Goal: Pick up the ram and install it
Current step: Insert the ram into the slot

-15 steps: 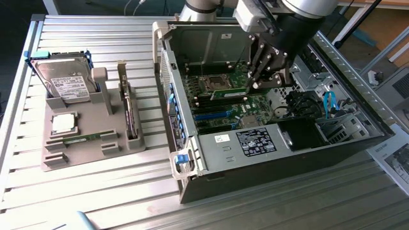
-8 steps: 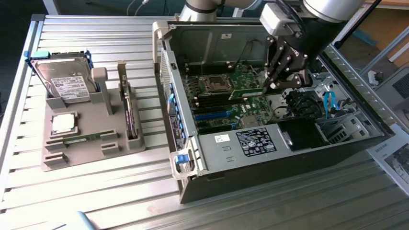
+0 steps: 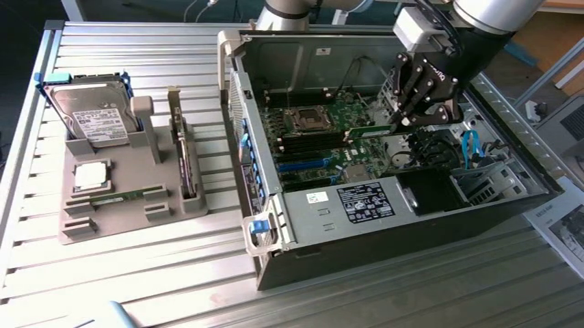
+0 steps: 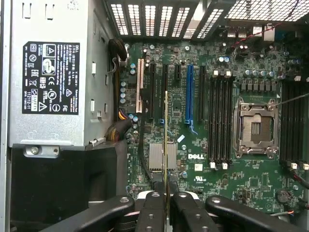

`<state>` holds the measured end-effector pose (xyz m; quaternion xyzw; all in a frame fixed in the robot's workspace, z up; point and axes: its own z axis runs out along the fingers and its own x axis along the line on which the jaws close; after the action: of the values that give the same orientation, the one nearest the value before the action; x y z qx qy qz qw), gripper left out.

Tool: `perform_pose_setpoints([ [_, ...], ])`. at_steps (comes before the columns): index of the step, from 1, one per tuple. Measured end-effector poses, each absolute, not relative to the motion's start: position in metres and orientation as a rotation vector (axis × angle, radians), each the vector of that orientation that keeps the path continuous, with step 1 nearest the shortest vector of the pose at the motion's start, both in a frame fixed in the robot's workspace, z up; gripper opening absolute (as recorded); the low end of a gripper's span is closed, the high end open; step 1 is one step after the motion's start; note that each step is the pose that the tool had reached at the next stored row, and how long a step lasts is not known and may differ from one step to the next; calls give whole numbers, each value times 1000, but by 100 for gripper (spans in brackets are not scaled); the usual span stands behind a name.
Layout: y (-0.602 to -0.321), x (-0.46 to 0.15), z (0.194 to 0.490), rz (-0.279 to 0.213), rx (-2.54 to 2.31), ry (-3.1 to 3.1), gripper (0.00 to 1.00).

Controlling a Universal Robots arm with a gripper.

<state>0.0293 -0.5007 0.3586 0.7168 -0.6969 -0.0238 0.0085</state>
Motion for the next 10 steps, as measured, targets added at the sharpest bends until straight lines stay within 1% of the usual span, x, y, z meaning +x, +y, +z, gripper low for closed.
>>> perform_pose_setpoints([
  [4,-497,29,358,-74,2240,-2178,13],
  [6,-488,29,356,-74,2240,-2177,13],
  [8,-468,29,349,-74,2240,-2177,13],
  [10,-457,27,345,-74,2240,-2177,13],
])
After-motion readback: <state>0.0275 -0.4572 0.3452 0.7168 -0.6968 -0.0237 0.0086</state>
